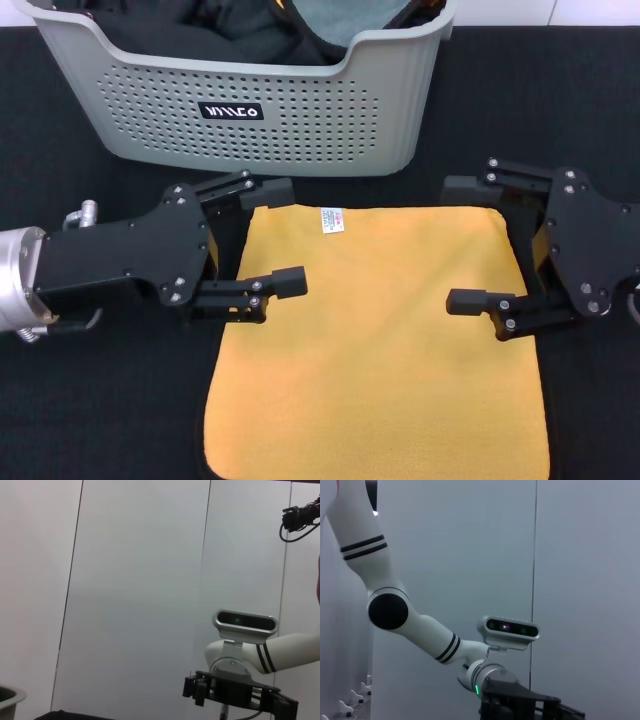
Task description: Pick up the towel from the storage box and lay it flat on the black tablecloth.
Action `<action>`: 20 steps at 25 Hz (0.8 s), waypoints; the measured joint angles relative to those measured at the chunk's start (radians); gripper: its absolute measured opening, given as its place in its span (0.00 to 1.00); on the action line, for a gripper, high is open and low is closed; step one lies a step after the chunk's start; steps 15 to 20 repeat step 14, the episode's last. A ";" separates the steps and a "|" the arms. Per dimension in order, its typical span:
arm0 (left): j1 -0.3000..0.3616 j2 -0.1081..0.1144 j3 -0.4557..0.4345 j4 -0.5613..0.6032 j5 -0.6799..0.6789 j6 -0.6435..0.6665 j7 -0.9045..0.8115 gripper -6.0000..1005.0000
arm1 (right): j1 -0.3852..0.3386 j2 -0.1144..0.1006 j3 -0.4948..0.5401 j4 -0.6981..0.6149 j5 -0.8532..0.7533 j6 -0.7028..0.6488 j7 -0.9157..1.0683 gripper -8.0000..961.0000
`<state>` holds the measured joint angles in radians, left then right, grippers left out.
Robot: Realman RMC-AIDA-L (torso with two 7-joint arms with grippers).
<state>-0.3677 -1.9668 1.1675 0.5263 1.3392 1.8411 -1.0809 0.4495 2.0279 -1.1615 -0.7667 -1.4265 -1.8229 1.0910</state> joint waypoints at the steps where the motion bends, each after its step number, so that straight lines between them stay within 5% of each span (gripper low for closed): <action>1: 0.004 0.000 -0.001 0.001 0.000 0.000 0.000 0.87 | 0.001 0.000 -0.003 0.000 0.003 0.000 -0.002 0.91; 20: 0.006 -0.005 -0.002 0.002 0.003 0.001 0.001 0.87 | 0.002 -0.001 -0.004 -0.003 0.017 0.000 -0.007 0.91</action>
